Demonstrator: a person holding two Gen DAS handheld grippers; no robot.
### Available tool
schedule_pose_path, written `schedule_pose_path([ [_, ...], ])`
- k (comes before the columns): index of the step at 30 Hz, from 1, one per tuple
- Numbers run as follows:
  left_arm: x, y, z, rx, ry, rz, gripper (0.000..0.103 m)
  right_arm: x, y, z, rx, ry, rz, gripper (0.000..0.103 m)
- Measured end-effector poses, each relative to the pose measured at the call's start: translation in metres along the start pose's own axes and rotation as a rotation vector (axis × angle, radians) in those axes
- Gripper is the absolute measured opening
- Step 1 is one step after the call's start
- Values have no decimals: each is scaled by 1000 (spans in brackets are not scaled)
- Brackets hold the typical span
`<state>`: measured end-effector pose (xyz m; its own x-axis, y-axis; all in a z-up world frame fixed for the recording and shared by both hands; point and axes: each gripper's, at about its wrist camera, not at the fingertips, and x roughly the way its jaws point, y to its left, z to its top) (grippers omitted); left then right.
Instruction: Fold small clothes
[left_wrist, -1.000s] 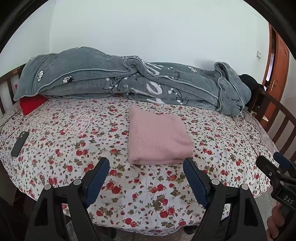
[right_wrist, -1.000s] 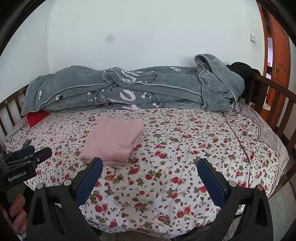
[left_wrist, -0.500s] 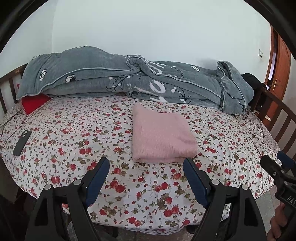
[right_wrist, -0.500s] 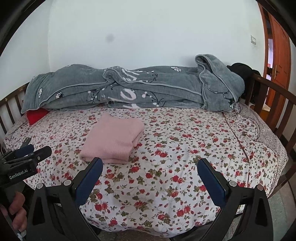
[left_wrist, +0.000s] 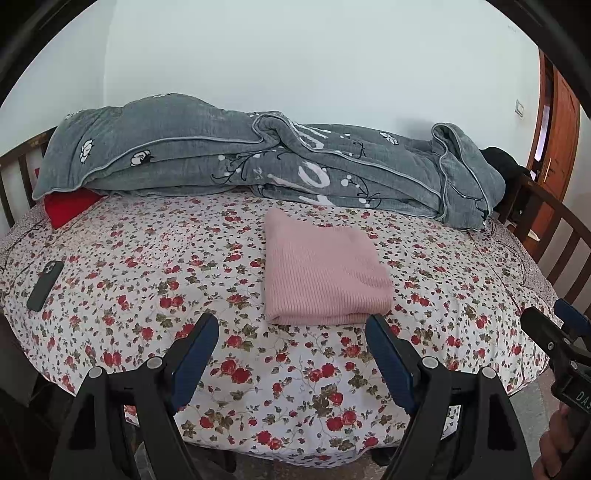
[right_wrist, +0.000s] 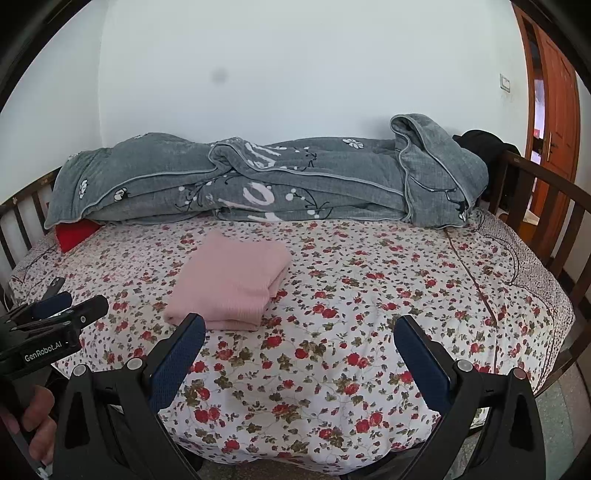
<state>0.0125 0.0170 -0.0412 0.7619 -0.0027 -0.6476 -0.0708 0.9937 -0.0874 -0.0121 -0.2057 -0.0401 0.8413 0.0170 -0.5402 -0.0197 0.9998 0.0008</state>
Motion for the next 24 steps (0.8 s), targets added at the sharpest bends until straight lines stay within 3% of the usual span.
schedule_pose_path([
  [24, -17, 0, 9, 11, -37, 23, 82, -10, -6, -1, -1, -15, -10, 100],
])
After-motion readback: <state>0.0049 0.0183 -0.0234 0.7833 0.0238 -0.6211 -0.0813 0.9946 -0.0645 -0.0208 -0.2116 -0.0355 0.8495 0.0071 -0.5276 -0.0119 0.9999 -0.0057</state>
